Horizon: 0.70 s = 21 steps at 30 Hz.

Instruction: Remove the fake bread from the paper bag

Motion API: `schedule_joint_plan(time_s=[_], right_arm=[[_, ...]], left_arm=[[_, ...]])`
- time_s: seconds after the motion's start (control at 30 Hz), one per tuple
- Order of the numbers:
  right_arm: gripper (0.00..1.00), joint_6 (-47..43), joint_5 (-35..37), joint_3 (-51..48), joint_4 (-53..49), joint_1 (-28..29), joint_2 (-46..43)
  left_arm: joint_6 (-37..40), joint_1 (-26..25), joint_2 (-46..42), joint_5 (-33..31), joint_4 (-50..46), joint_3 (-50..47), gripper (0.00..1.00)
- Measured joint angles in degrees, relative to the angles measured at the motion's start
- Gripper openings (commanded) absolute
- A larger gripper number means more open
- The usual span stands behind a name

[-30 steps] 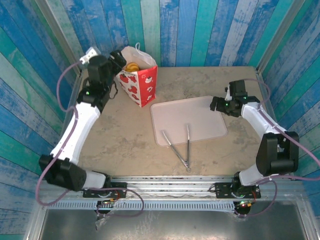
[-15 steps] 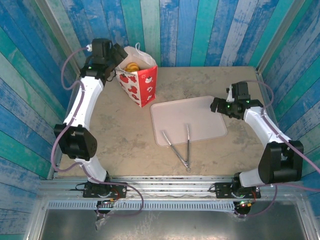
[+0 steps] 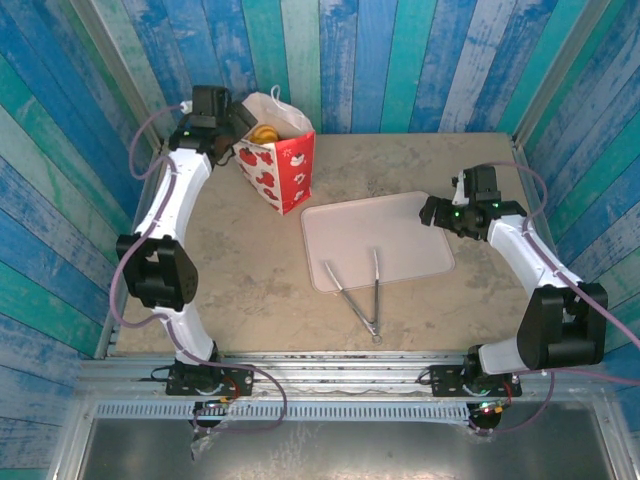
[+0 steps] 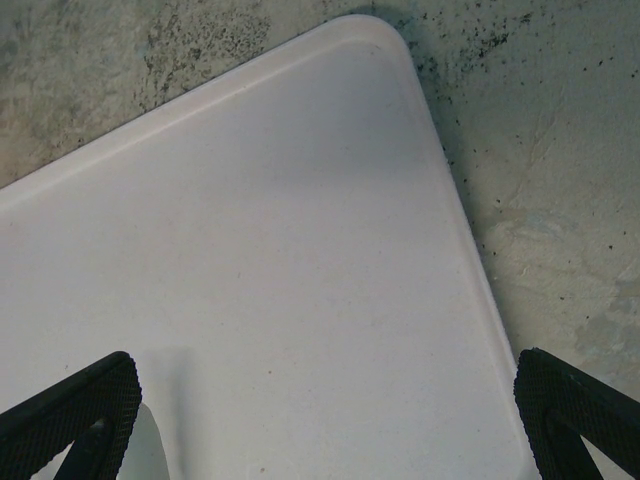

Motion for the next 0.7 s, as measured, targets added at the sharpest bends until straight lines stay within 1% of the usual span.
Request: schedule_joint_plan(time_s=[0.07, 0.2, 0.37, 0.7], right_arm=[[1.00, 0.1, -0.1, 0.0, 0.0, 0.0, 0.0], [1.00, 0.3, -0.3, -0.1, 0.2, 0.0, 0.0], [1.00, 0.4, -1.1, -0.1, 1.0, 0.0, 0.5], [1.00, 0.4, -1.8, -0.2, 1.3, 0.0, 0.8]], left_arm=[[-0.3, 0.4, 0.7, 0.0, 0.0, 0.0, 0.86], [-0.4, 1.0, 1.4, 0.2, 0.0, 0.0, 0.81], [-0.7, 1.3, 2.5, 1.1, 0.5, 0.0, 0.68], [-1.4, 1.3, 3.9, 3.0, 1.7, 0.0, 0.48]])
